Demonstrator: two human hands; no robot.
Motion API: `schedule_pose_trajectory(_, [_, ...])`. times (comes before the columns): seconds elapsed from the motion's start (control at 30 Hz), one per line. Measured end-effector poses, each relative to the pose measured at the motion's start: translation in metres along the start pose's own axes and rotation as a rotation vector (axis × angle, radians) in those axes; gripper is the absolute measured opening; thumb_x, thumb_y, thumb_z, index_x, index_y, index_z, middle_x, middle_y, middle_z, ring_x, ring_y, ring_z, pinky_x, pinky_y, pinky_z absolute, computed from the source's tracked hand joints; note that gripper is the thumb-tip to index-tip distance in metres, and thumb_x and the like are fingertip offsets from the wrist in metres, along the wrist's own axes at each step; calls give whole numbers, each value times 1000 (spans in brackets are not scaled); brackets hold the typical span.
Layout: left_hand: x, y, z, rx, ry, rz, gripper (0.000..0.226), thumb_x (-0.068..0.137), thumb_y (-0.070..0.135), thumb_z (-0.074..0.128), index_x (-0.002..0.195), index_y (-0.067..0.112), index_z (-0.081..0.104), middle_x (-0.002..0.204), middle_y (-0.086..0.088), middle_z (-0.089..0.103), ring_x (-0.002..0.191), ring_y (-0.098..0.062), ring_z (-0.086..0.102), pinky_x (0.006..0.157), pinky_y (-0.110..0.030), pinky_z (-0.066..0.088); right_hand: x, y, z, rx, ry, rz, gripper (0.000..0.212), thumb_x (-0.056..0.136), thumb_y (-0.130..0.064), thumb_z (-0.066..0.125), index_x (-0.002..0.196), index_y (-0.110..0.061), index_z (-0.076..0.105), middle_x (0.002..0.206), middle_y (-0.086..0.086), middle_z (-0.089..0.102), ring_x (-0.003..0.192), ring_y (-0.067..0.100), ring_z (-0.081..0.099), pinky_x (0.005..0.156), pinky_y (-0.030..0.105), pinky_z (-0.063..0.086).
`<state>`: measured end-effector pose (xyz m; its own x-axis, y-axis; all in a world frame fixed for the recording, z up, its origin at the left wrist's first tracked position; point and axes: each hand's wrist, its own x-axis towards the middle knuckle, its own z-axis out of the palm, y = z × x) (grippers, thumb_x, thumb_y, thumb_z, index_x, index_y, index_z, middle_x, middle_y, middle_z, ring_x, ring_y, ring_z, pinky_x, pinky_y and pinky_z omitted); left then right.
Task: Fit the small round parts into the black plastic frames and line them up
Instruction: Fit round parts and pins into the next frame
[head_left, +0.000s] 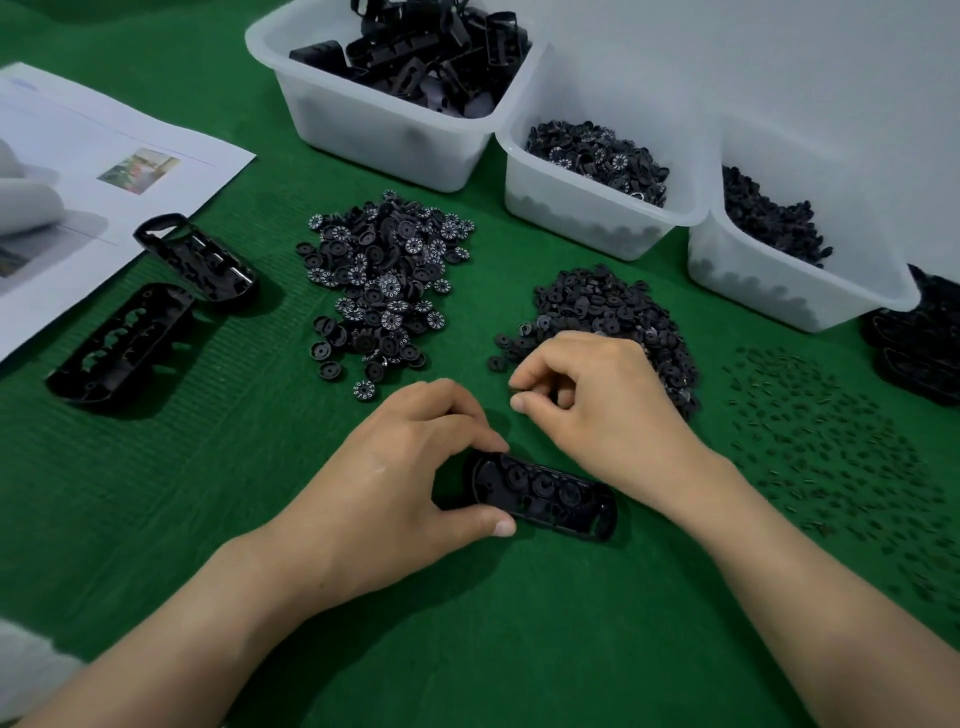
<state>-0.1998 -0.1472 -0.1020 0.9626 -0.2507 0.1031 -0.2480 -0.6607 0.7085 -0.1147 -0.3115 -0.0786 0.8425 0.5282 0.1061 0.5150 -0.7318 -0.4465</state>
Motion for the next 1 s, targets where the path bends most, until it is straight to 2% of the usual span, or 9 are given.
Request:
schedule_pose_trajectory(0.1, [0,0,0,4,-5,3,49,64,57,66,104,28,65,102,17,49,99,-1,46,86,-13,37,-7,1,-4,29,-45,-5,13,75,-19,74,87,-18,71,74,-11,58,59,-4,46,64,17,42])
schedule_pose_trajectory(0.27, [0,0,0,4,7,3,47,64,52,71,103,27,66,102,15,51,98,-2,47,85,-16,39,-1,0,-4,33,-62,6,6,79,-15,70,84,-16,72,75,-7,59,58,0,46,67,23,45])
schedule_pose_trajectory(0.4, [0,1,0,1,6,2,50,64,56,67,104,27,66,103,15,50,98,-2,47,86,-20,42,-9,6,-11,35,-107,-11,7,76,-14,72,81,-19,71,75,-10,59,60,-2,49,62,11,40])
schedule_pose_trajectory(0.53, [0,1,0,-5,10,4,51,63,58,63,104,26,66,103,15,51,97,-3,48,85,-24,44,-20,10,-17,28,-137,-58,15,77,-15,74,91,-18,74,81,-5,63,69,6,56,68,19,46])
schedule_pose_trajectory(0.6, [0,2,0,-7,15,7,51,63,57,64,103,26,66,103,15,51,97,-3,49,85,-25,45,-20,10,-17,25,-117,-58,18,77,-15,73,94,-19,73,79,-6,62,66,9,56,68,20,46])
schedule_pose_trajectory(0.7, [0,2,0,-7,15,11,52,63,58,64,104,26,66,103,17,50,98,-1,48,85,-23,44,-19,9,-16,35,-120,-21,24,76,-16,74,99,-20,70,77,-11,58,61,5,52,63,17,45])
schedule_pose_trajectory(0.83, [0,0,0,-8,19,15,52,63,59,63,104,26,66,103,16,50,98,-2,49,85,-26,45,-18,7,-16,36,-136,-23,11,75,-16,74,86,-19,71,78,-9,60,62,2,50,62,15,42])
schedule_pose_trajectory(0.93, [0,-1,1,-14,24,17,52,63,59,63,104,26,66,103,16,51,98,-3,49,85,-27,46,-21,6,-19,40,-119,-40,4,77,-14,72,80,-15,71,78,-4,63,64,2,51,67,5,36])
schedule_pose_trajectory(1.0, [0,-1,1,-11,23,20,52,63,60,63,103,27,66,102,16,51,98,-3,50,84,-28,47,-29,10,-26,69,-88,-48,3,77,-15,71,79,-16,70,77,-6,63,67,2,54,66,9,40])
